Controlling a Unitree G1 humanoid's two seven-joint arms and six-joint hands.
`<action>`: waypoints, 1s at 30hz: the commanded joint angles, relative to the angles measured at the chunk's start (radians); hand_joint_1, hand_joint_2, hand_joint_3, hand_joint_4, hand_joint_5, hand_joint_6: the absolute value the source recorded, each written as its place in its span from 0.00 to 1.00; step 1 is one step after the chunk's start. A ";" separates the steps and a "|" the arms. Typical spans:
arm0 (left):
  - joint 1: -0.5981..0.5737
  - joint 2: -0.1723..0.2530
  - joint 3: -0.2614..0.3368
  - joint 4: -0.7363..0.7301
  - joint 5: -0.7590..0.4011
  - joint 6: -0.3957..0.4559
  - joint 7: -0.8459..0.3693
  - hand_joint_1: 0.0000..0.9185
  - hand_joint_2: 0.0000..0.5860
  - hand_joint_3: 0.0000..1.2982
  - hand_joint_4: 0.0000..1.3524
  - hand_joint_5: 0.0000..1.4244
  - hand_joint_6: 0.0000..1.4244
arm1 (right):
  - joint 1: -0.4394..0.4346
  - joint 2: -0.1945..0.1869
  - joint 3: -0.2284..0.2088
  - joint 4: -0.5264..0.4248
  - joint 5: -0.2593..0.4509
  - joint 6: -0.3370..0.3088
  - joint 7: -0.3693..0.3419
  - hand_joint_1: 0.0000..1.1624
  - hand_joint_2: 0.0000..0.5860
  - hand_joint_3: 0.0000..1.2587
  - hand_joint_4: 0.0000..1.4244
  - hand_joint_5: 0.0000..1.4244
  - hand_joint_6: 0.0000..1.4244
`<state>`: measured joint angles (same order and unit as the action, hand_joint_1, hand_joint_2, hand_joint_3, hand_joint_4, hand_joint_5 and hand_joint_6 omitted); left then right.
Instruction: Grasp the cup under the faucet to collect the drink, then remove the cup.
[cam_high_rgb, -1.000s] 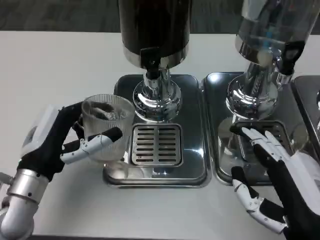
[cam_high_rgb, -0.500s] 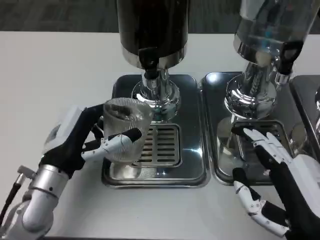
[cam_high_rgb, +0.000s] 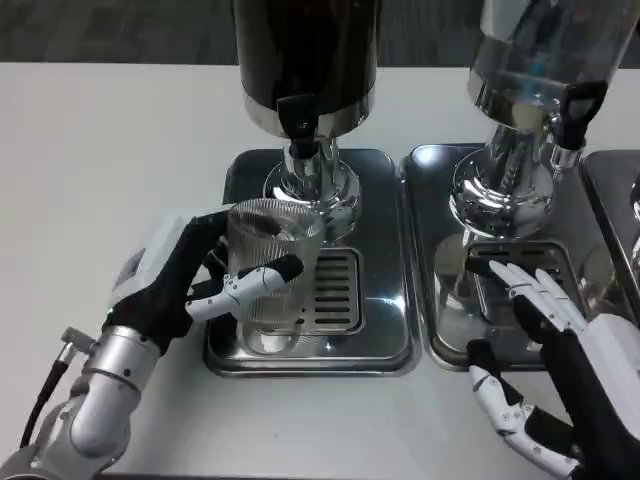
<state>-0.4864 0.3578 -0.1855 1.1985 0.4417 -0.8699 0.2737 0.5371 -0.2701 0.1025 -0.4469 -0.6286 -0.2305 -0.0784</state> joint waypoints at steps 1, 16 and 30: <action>-0.042 0.009 0.003 0.010 -0.011 -0.004 -0.010 0.25 0.23 0.39 0.41 0.56 0.64 | -0.015 0.024 0.022 -0.021 -0.021 0.019 0.004 0.43 0.87 0.12 0.08 0.04 0.12; -0.063 0.009 -0.009 0.030 0.002 0.002 -0.033 0.23 0.23 0.38 0.39 0.51 0.55 | -0.007 0.055 0.042 -0.013 -0.046 0.024 -0.012 0.42 0.87 0.12 0.08 0.04 0.12; -0.074 0.038 -0.080 0.025 0.048 0.029 -0.032 0.16 0.22 0.27 0.26 0.34 0.33 | -0.009 0.070 0.059 -0.010 -0.055 0.023 -0.014 0.42 0.87 0.12 0.08 0.04 0.12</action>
<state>-0.5486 0.3870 -0.2522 1.2265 0.4777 -0.8592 0.2466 0.5271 -0.2039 0.1630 -0.4526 -0.6826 -0.2104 -0.0787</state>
